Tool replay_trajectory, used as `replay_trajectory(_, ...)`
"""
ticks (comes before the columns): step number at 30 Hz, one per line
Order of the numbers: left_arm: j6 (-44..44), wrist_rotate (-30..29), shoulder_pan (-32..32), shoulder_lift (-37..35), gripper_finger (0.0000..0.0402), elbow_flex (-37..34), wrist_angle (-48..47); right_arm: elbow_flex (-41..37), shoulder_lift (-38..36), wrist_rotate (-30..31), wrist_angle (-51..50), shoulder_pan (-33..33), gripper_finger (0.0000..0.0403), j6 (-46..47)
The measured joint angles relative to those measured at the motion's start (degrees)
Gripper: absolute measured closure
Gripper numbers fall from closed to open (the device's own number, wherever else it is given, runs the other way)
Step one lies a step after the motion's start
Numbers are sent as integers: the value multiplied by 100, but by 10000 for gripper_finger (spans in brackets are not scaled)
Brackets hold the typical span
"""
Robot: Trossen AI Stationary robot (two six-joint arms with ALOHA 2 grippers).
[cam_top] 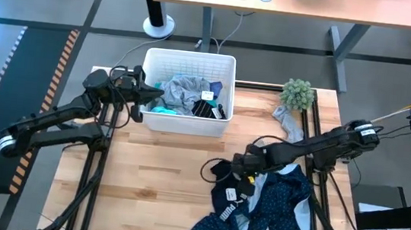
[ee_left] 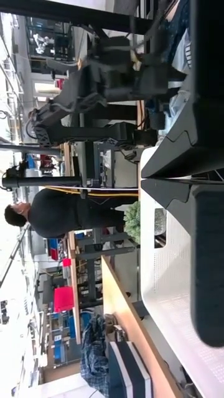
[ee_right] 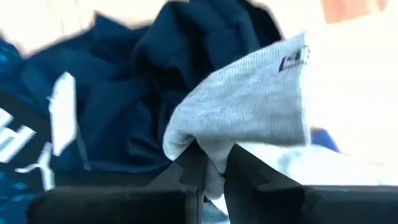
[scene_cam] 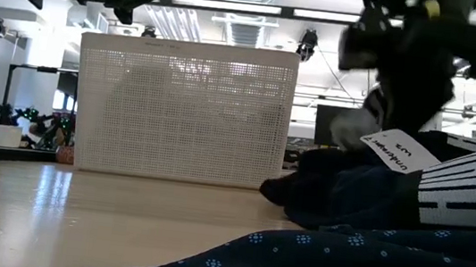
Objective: Sort clothes
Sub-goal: Put the bottom gray sock into the bin
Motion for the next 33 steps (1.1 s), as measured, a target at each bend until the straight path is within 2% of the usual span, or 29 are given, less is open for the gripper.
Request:
replay_trajectory(7, 2, -2, 0, 2, 402, 0, 7, 1315, -113, 235, -1087, 17, 397, -128)
replay_trajectory(14, 1, 0, 0, 9, 402, 0, 7, 2659, -117, 332, -1541, 15, 395, -589)
replay_trajectory(17, 2, 0, 0, 9, 402, 0, 7, 3143, -119, 416, -1549, 15, 395, -880)
replay_trajectory(24, 21, 0, 0, 9, 402, 0, 10, 4090, -95, 1520, -1495, -81, 395, -1678)
replay_trajectory(33, 63, 0, 0, 9, 402, 0, 11, 4680, -93, 1747, -1031, -228, 382, -2025)
